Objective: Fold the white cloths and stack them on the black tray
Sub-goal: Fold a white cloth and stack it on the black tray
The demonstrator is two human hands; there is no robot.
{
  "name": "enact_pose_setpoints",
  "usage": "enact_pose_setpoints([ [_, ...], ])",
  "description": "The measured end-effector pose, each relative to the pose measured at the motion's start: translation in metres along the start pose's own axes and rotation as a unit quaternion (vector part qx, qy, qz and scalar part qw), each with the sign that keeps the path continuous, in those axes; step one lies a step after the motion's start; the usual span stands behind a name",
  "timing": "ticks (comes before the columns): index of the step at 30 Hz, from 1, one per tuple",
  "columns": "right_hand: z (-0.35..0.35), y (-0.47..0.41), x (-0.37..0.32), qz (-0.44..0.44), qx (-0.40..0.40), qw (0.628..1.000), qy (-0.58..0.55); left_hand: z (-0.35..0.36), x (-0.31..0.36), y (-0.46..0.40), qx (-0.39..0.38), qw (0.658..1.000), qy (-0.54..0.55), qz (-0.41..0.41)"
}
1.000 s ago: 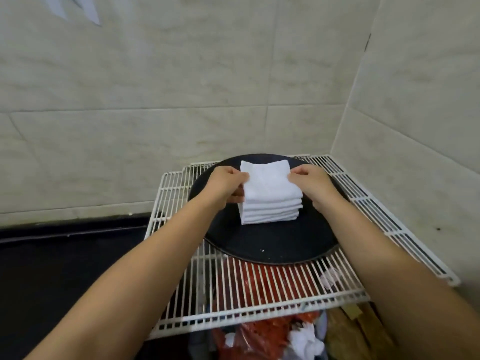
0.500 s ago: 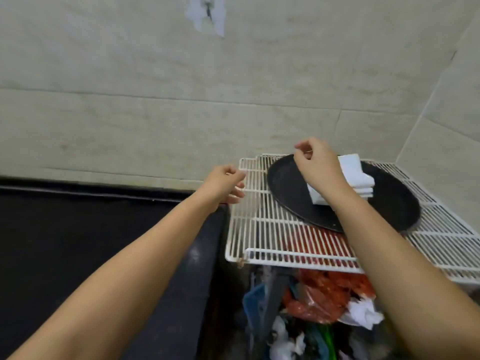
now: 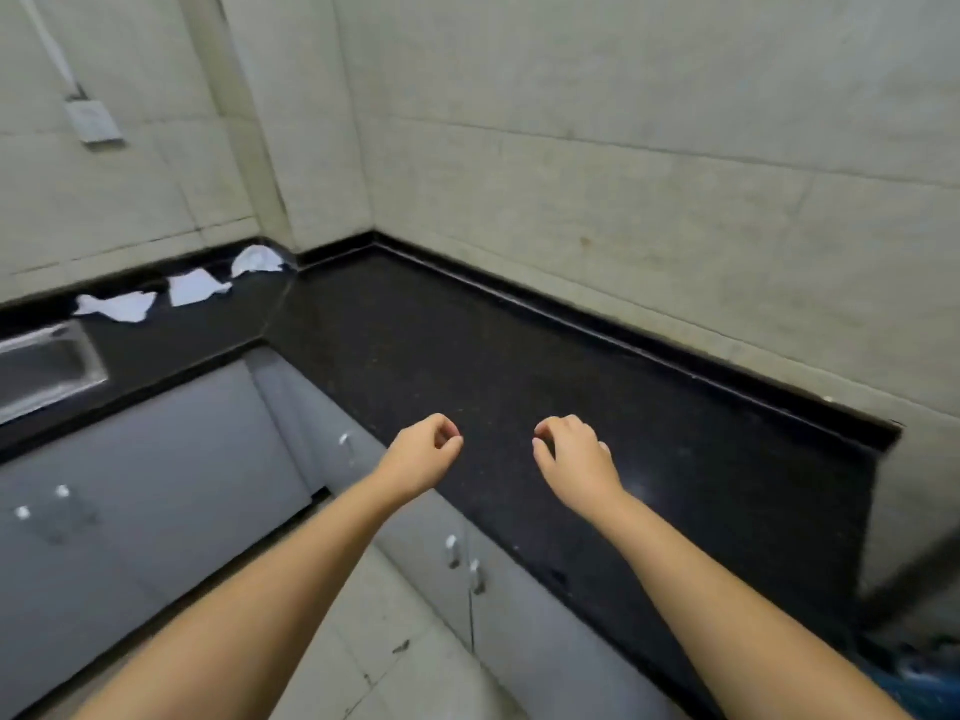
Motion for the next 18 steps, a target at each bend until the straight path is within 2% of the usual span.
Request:
enact_pose_setpoints([
  [3,0.061,-0.026,-0.061,-0.061,-0.063,0.995,0.042,-0.04,-0.068,-0.005,0.037,0.998,0.004,-0.046],
  [9,0.144,-0.104,-0.158,-0.153,-0.087,0.981,0.077,-0.101,-0.169,-0.054,0.077,0.992,-0.001,-0.099],
  [16,0.233,-0.224,-0.254,-0.215,-0.148,0.959,0.111,-0.166,-0.265,-0.15,0.047,0.989,-0.044,-0.13],
  [18,0.253,-0.258,-0.284,-0.228,-0.16,0.954,0.112,-0.192,-0.294,-0.172,0.062,0.987,-0.032,-0.144],
])
Point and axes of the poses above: each hand's wrist, its own y-axis away from the middle knuckle, its own z-axis out of the palm, x = y × z, the point moved 10 cm from there along -y, towards the middle knuckle
